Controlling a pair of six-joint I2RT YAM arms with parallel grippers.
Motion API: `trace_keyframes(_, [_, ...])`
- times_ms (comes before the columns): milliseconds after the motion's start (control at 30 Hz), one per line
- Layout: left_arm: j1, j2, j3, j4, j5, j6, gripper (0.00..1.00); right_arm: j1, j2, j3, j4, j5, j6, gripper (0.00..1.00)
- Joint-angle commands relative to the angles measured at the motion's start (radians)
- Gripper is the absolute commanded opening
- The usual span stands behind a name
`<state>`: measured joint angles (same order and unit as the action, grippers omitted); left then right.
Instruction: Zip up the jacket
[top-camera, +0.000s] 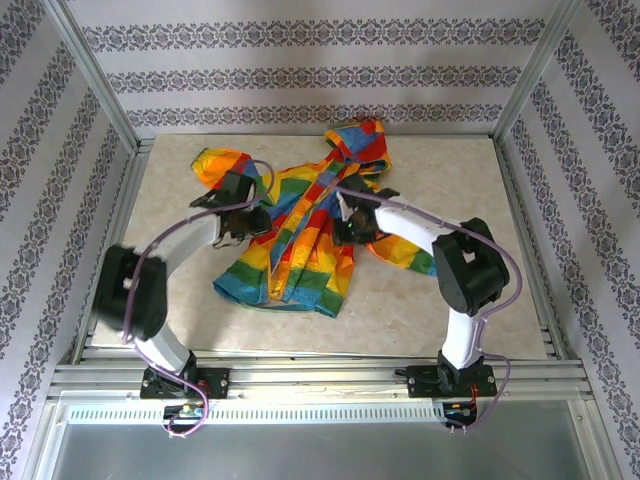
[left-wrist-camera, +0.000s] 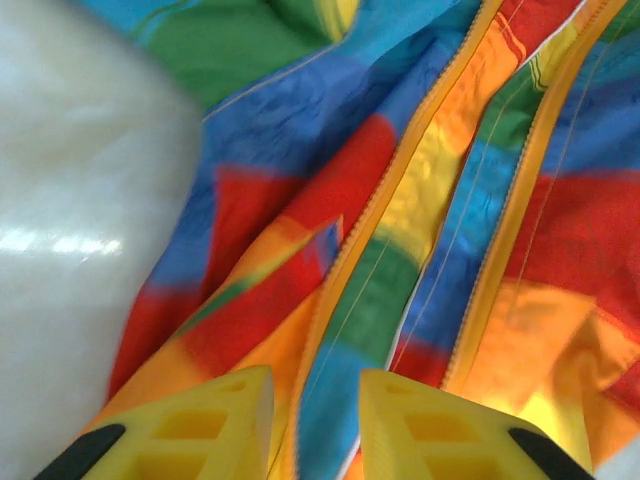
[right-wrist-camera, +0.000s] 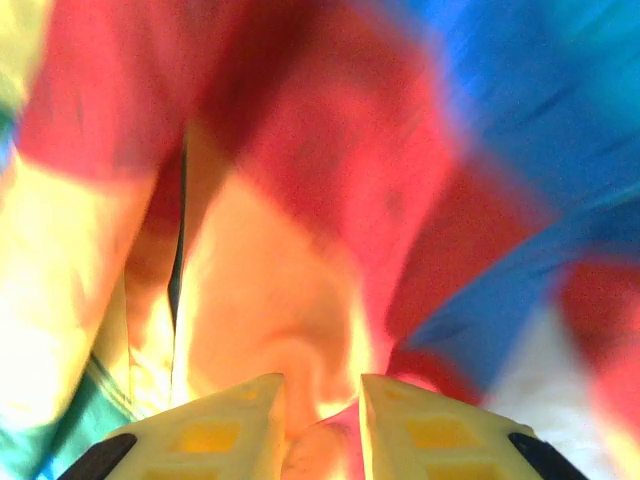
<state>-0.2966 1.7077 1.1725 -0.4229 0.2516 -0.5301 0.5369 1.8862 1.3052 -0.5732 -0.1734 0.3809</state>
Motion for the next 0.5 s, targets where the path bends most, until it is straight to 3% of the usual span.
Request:
trace_keyframes(0, [-0.045,0.172,0.135,0.04,0.062,0.032,0.26,0.019,0.063,-0.021,0.038,-0.022,0.056,0.23])
trace_keyframes(167, [-0.024,0.359,0.275,0.03,0.023,-0.022,0.24,-0.049,0.163,0.074,-0.045,0.001,0.022,0.18])
trace_keyframes(467, [0.123,0.159,-0.122,0.179,-0.061,-0.12,0.24,-0.177,0.27,0.286,-0.145,0.039,-0.058,0.16])
